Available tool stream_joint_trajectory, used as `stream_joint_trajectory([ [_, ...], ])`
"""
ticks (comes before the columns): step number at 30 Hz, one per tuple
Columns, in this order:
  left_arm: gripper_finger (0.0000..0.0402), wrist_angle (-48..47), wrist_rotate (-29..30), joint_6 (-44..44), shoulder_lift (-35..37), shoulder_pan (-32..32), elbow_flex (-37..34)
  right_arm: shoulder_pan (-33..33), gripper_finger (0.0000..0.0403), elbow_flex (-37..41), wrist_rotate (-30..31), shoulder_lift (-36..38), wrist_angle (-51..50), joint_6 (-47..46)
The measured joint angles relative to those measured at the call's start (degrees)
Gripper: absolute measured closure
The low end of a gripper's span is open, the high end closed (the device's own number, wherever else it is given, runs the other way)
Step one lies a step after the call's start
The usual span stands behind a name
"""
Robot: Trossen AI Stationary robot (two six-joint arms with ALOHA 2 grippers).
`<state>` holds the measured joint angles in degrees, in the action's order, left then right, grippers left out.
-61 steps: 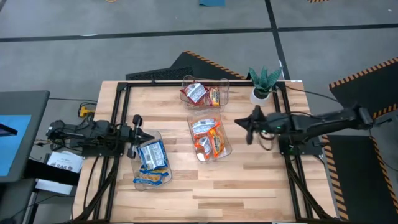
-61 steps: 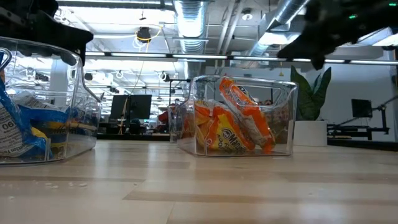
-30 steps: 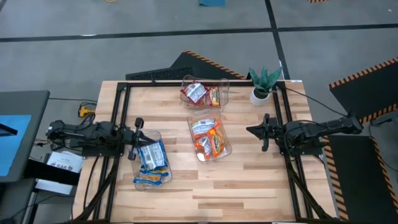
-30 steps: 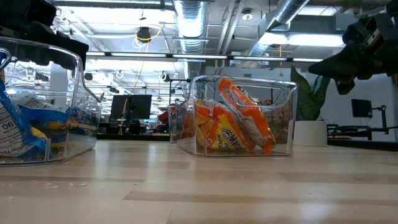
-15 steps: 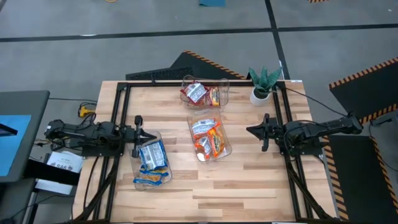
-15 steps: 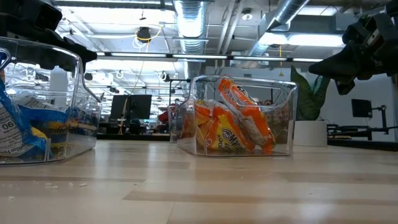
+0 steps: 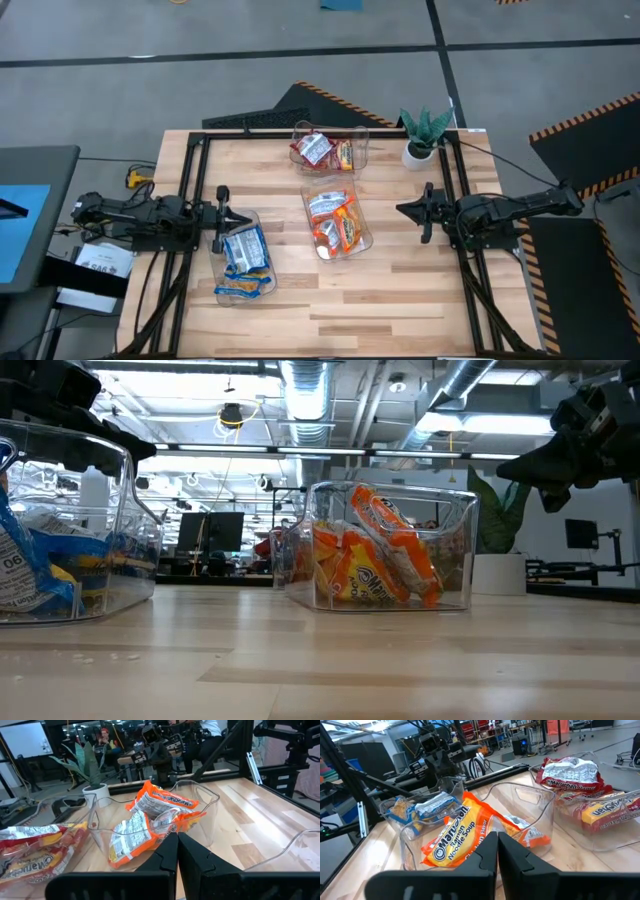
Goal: Sort Maruchan noodles
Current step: Return to Home Position
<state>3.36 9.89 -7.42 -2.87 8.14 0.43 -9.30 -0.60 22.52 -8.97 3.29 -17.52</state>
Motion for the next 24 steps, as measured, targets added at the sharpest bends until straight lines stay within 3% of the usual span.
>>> stream_joint_trajectory([
  [24, 0.0401, 0.0, 0.0, 0.1, 0.0, 0.0, 0.0, 0.0, 0.0364, 0.1, 0.0, 0.0, 0.0, 0.0],
])
